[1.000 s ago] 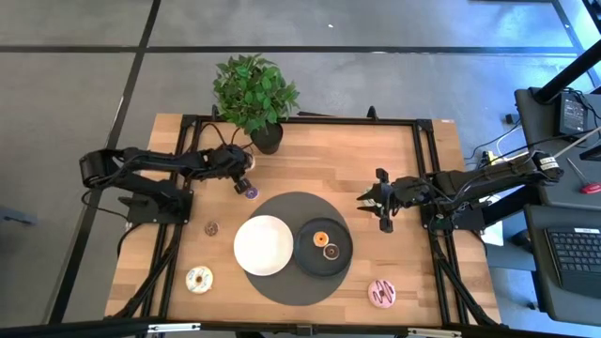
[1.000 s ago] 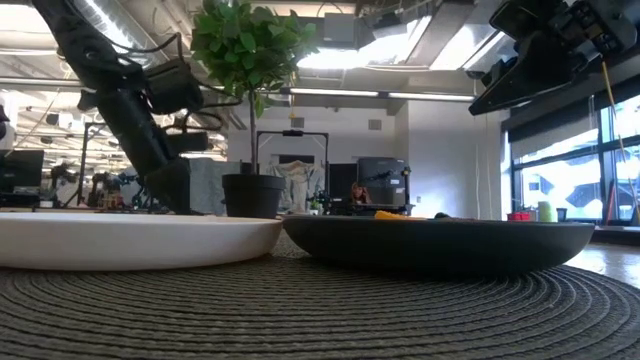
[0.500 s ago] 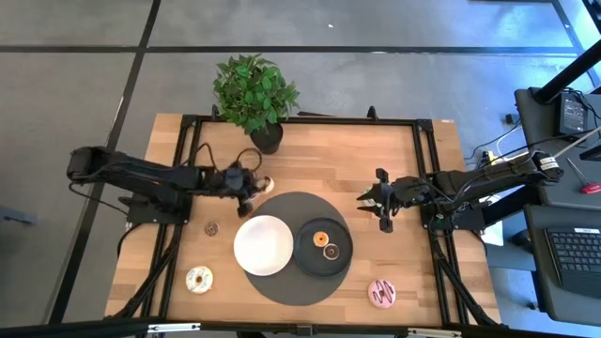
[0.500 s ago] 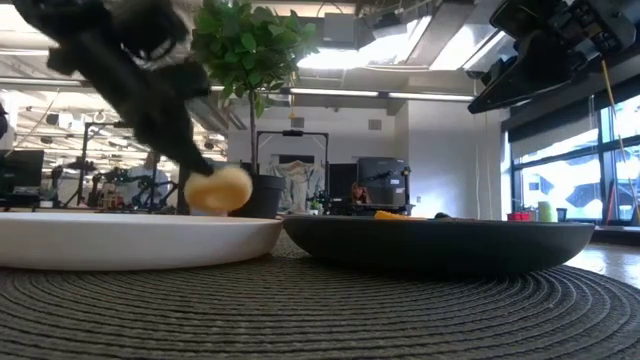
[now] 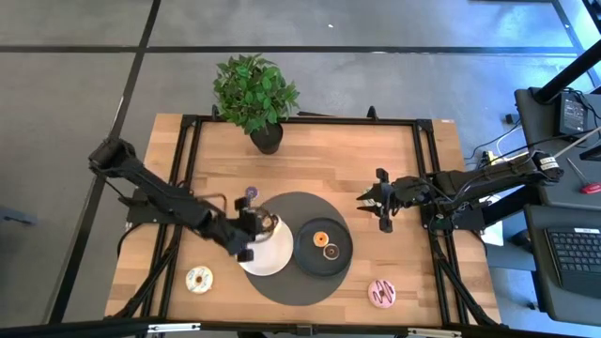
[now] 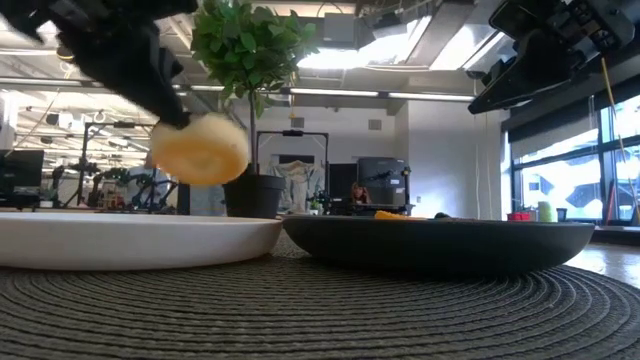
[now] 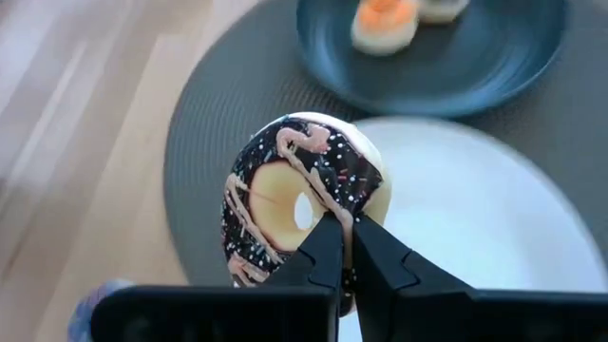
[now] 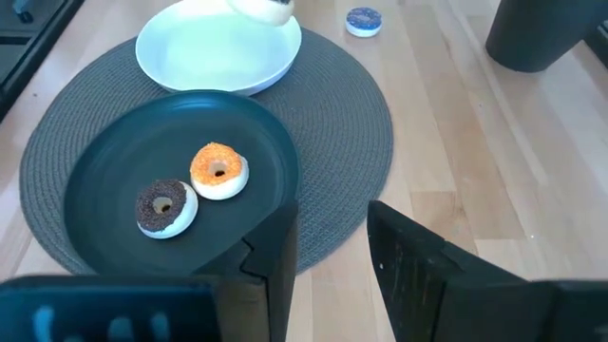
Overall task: Pick & Place donuts
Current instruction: Put the large black donut on the white plate
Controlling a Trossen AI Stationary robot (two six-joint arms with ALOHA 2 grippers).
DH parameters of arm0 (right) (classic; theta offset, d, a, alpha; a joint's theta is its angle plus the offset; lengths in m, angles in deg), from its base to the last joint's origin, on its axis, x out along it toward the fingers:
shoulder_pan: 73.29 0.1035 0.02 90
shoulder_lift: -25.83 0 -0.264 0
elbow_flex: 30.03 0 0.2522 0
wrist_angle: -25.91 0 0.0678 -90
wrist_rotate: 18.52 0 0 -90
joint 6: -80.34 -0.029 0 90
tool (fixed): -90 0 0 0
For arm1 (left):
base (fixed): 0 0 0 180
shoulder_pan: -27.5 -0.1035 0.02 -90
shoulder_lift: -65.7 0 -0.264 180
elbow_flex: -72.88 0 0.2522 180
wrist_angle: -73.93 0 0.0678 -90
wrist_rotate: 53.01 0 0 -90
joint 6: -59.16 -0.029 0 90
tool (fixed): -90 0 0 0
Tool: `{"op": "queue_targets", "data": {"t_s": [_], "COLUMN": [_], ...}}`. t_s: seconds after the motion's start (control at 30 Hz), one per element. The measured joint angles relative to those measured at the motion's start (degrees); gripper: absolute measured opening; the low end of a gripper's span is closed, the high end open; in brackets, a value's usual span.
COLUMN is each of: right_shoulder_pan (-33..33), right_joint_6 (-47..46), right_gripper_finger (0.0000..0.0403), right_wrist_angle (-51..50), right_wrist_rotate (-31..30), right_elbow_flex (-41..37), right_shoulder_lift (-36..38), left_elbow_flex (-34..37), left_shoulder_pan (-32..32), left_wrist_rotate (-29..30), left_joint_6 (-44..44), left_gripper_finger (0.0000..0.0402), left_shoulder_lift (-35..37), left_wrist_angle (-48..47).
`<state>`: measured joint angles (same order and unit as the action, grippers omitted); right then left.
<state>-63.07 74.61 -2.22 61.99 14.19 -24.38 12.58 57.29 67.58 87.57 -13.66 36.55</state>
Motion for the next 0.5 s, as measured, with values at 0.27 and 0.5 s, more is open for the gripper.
{"op": "queue_targets", "data": {"t_s": [0.27,0.5], "right_shoulder_pan": [0.0,0.0], "right_joint_6": [-1.5,-4.3], "right_gripper_finger": [0.0131,0.0131], "right_wrist_angle": [0.4,0.4], "right_wrist_rotate": [0.0,0.1], "right_elbow_flex": [0.0,0.0], "right_shoulder_lift": [0.0,0.0], "left_elbow_flex": [-3.9,-4.0], "left_shoulder_pan": [3.2,3.2], "left_wrist_rotate": [2.3,2.4], "left_joint_6": [5.8,7.0], "left_gripper_finger": [0.0005,0.0007], "left_shoulder_lift": [-8.4,-10.7], "left_wrist_angle": [-2.9,-5.0]}}
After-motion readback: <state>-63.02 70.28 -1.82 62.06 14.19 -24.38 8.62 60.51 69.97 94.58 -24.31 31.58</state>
